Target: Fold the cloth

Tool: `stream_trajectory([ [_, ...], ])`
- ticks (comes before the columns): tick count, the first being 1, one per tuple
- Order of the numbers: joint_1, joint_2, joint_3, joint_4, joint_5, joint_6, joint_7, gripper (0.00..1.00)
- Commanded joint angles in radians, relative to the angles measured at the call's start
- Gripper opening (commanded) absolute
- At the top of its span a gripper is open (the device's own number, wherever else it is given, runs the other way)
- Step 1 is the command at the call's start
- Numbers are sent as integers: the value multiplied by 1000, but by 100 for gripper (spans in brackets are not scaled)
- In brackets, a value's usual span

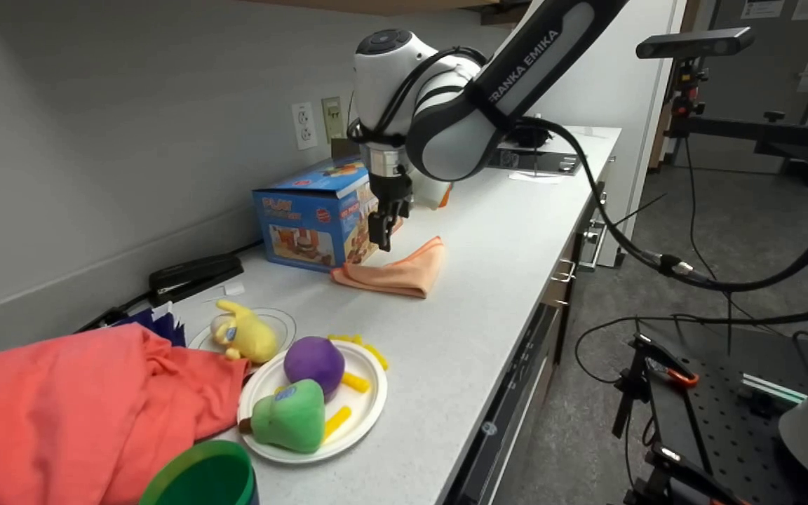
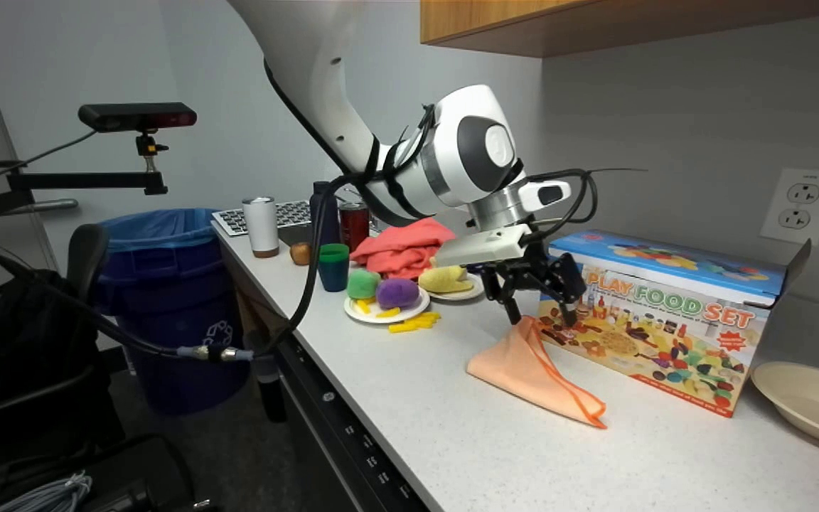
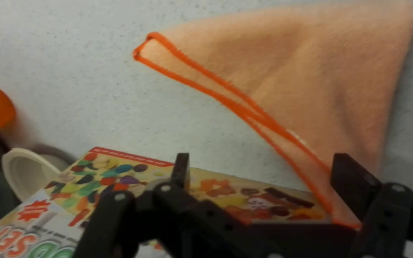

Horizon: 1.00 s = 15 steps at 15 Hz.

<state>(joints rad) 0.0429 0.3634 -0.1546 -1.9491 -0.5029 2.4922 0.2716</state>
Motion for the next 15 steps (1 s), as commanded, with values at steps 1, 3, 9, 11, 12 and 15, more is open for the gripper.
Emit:
stream_trajectory([
  [1, -28, 29, -47, 76, 24, -16, 37, 100],
  [3, -42, 28, -69, 75, 36, -28, 68, 100],
  [9, -80, 26, -104, 47, 116, -65, 146, 100],
  [11, -100, 30, -99, 42, 172, -67, 153, 100],
  [12, -109, 32, -96, 39, 200, -63, 153, 100],
  [15, -124, 42, -96, 26, 253, -57, 149, 100],
])
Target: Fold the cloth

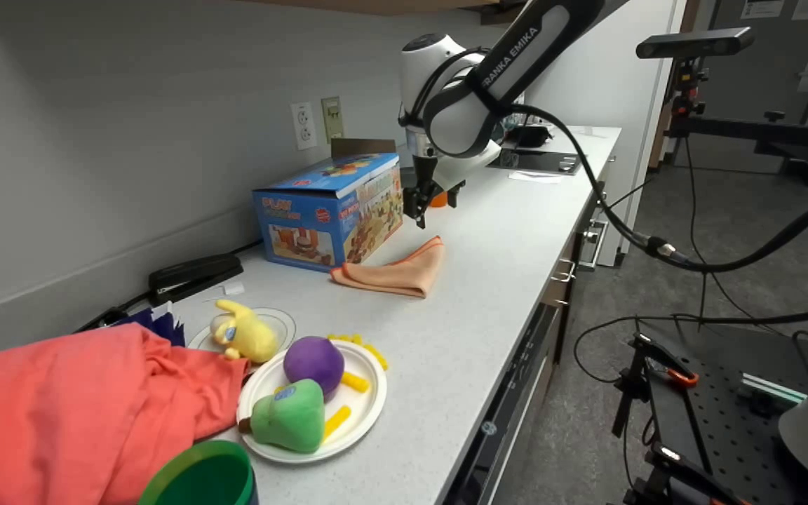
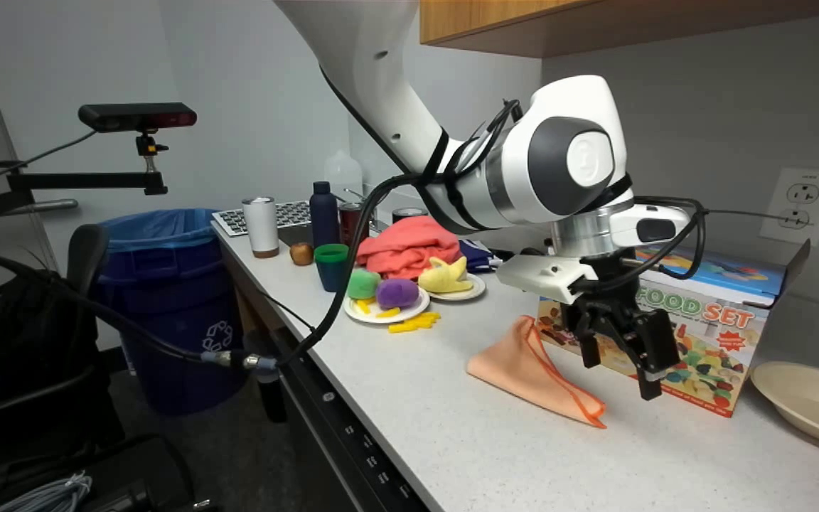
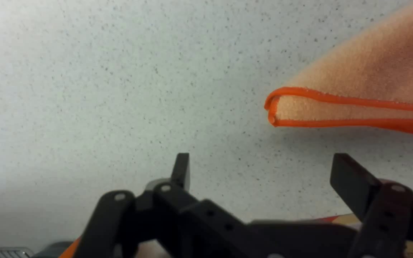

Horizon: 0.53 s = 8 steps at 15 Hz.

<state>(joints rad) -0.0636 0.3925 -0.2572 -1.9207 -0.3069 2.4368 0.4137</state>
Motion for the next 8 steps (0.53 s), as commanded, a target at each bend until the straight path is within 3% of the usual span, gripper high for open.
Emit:
stream_trajectory([
  [1, -25, 17, 10, -8, 79, 3, -1, 100],
  [8, -44, 65, 14, -31, 174, 69, -26, 89],
])
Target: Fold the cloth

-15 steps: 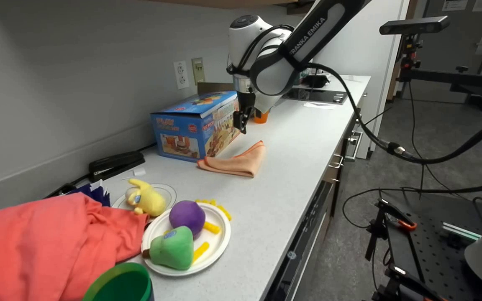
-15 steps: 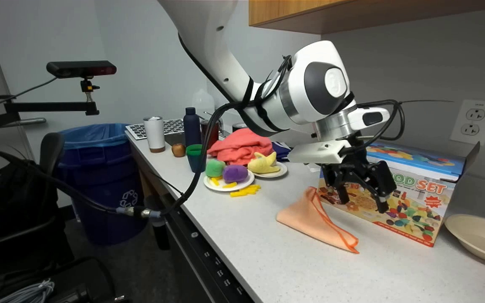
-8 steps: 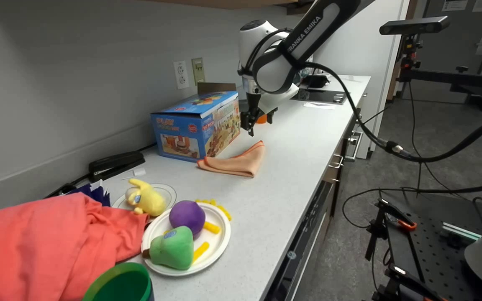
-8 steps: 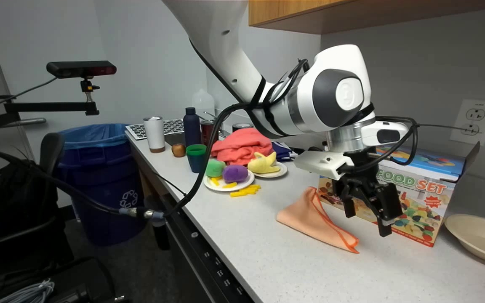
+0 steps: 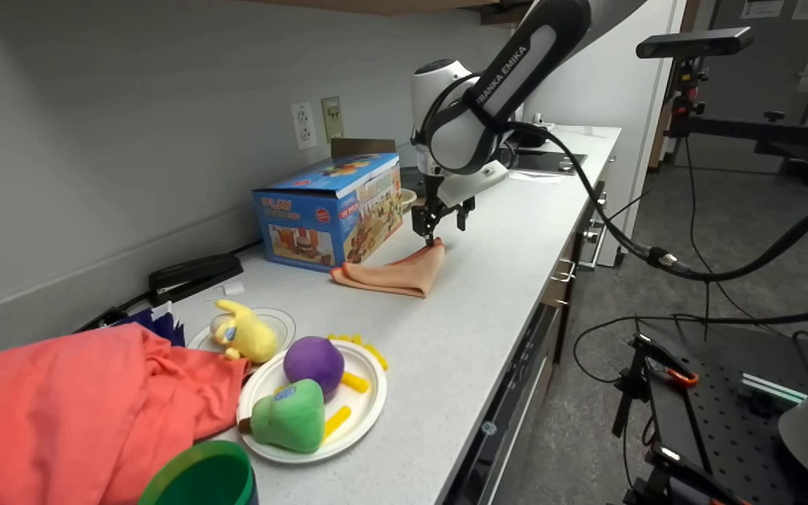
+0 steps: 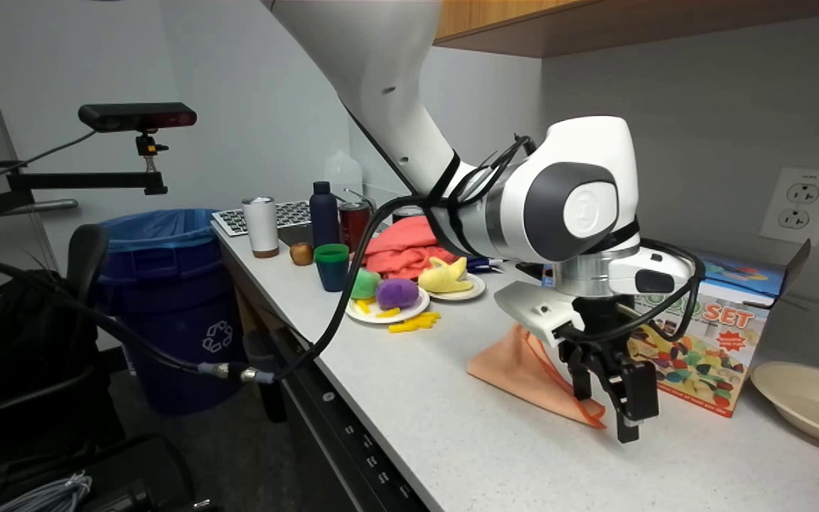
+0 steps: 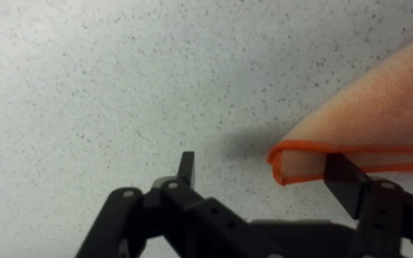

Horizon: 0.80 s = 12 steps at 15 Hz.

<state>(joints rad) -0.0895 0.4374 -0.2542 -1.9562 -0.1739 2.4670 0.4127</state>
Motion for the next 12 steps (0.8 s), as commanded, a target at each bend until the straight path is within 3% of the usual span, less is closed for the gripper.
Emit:
stream_trajectory([
  [1, -20, 27, 11, 6, 50, 50, -27, 86],
  [2, -20, 34, 11, 9, 54, 58, -28, 87],
  [4, -20, 43, 10, 15, 67, 64, -26, 61],
  [12, -10, 36, -10, 28, 69, 35, -1, 1],
])
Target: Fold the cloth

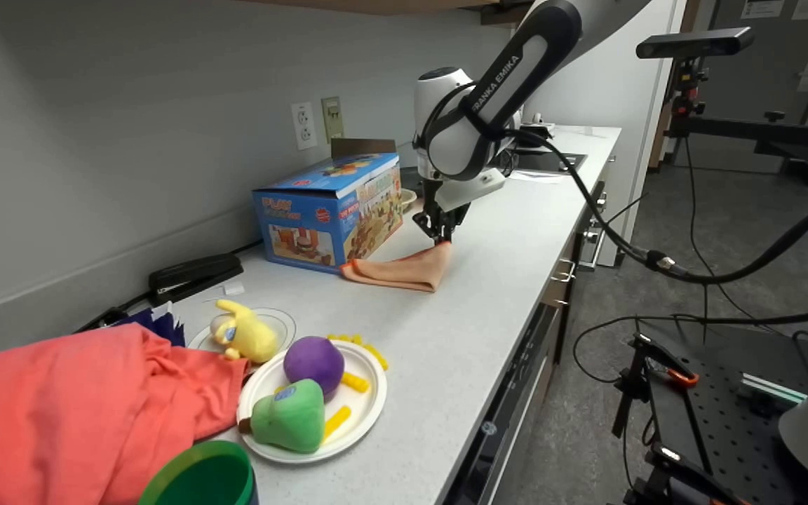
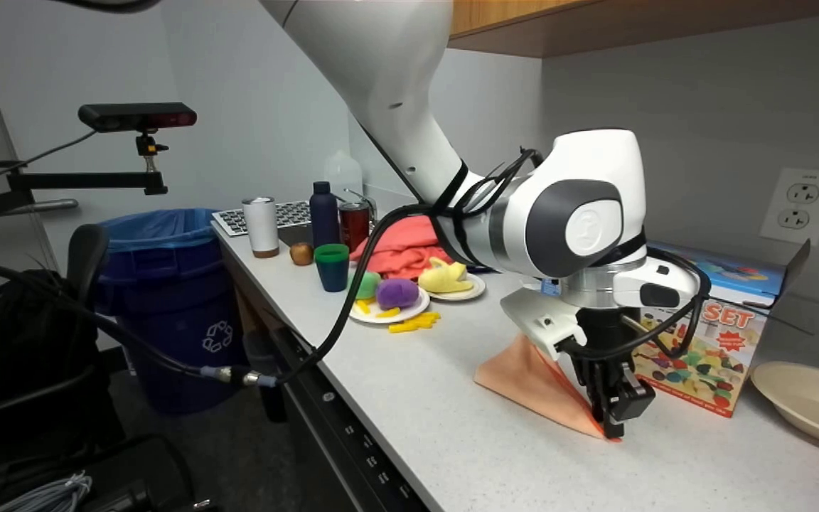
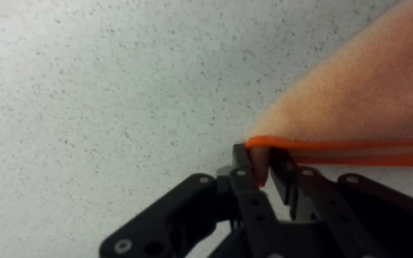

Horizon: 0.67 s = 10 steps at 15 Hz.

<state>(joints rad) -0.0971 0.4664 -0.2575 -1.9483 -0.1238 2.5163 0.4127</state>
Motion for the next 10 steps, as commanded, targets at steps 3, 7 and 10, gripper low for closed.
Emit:
stream_trajectory([
  [3, 13, -16, -20, 34, -12, -56, -5, 0],
  [7, 32, -65, 13, 98, -58, -156, -83, 1],
  [10, 35, -84, 68, 163, -38, -229, -167, 1],
])
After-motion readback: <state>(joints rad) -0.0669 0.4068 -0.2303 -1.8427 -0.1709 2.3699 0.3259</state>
